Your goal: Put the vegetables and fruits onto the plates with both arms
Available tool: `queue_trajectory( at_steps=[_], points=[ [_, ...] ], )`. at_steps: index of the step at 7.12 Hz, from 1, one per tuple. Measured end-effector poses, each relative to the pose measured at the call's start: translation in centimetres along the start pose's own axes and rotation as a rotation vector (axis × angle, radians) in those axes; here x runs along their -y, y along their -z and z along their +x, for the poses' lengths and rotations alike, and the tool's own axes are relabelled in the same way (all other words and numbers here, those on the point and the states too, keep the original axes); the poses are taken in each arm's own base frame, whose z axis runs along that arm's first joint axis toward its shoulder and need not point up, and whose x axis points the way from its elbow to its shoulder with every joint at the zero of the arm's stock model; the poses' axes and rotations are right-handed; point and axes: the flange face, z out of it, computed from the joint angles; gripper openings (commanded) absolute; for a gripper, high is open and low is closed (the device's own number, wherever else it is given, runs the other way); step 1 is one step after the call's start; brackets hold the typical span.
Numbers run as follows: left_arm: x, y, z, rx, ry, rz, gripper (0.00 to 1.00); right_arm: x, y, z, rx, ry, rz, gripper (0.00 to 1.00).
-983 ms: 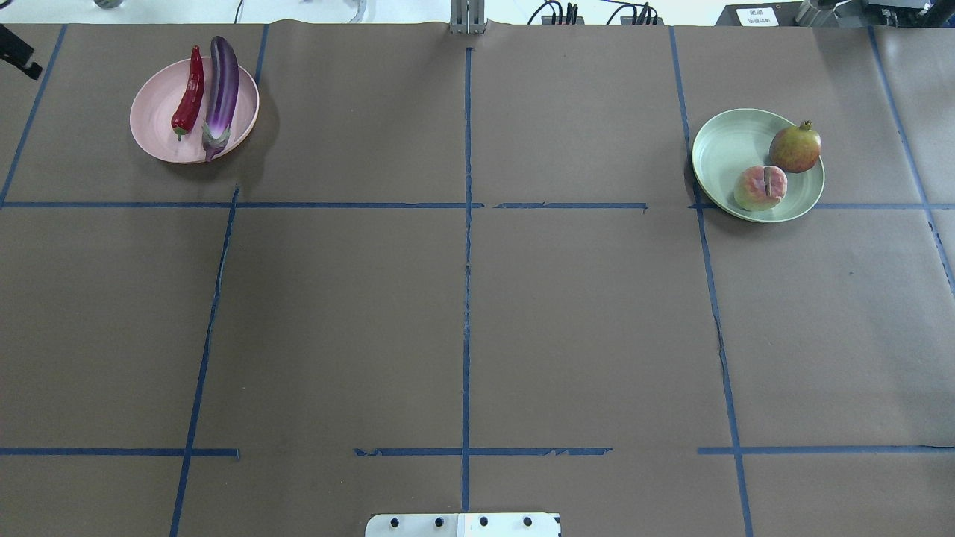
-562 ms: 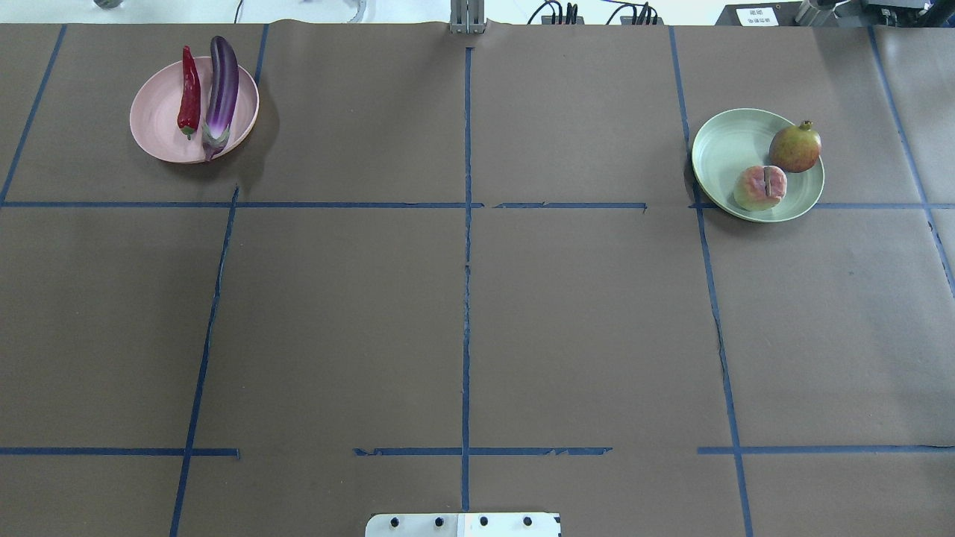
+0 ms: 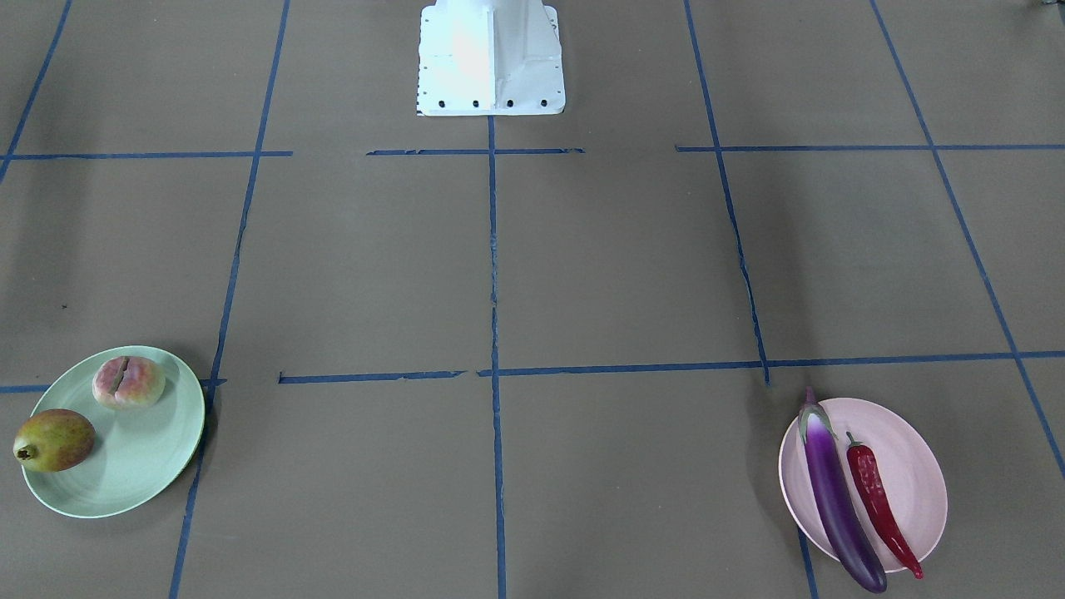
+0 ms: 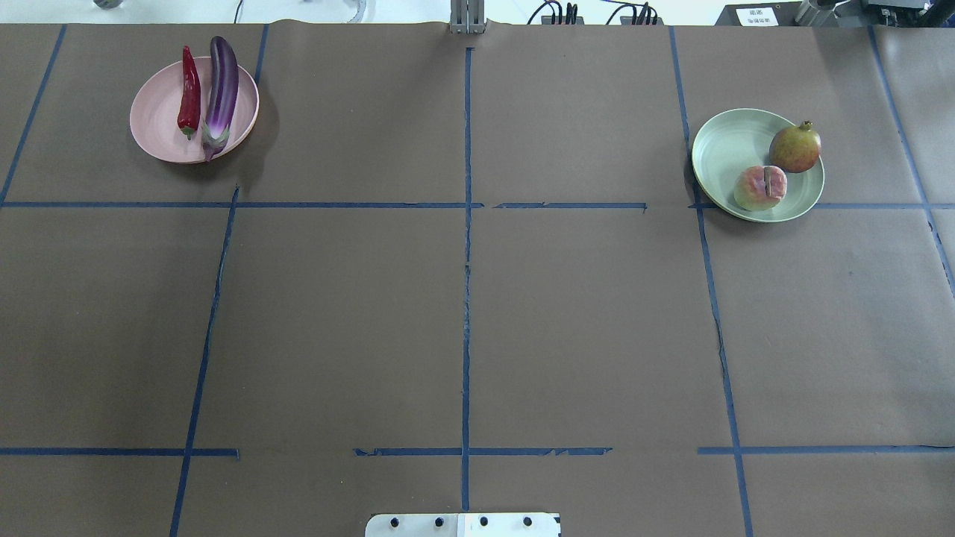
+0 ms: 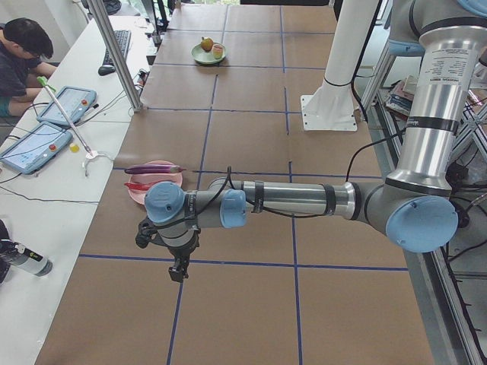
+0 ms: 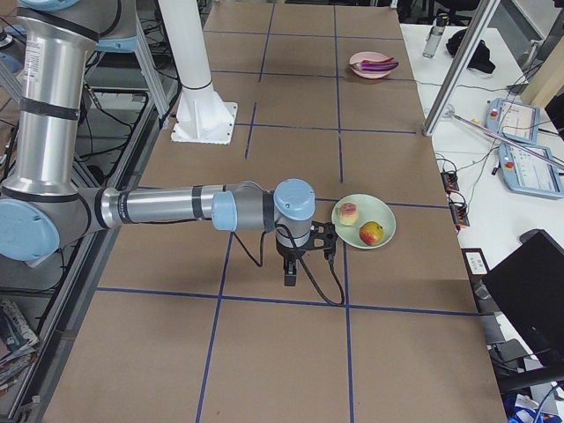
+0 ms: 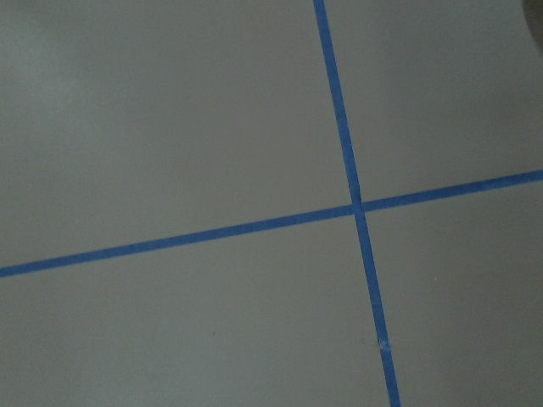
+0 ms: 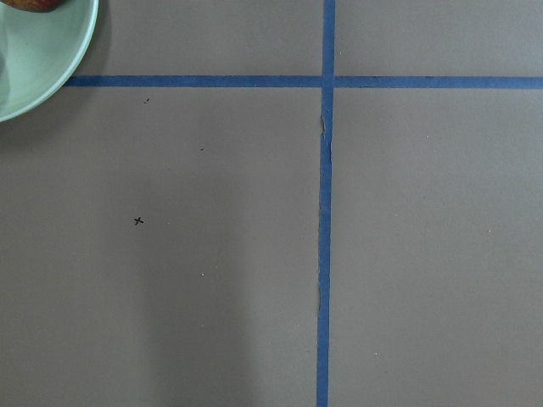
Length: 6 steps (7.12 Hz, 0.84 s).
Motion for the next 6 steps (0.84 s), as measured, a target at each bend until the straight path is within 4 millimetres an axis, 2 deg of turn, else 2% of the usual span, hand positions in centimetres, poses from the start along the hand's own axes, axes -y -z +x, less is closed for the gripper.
queue_trajectory(
  at_steps=[3,4,6],
  points=[
    [-5.4,-0.8,0.6,0.001,0.002,-0.008,1.00,-0.1,-0.1,0.1,0.000,-0.002,-0.001,1.00],
    [-6.3,-0.6,1.2,0.003,-0.004,-0.002,1.00,-0.1,-0.1,0.1,0.000,-0.002,-0.002,1.00],
    [-6.6,-0.2,1.7,0.004,-0.014,0.005,1.00,-0.1,-0.1,0.1,-0.001,-0.002,-0.003,1.00]
  ],
)
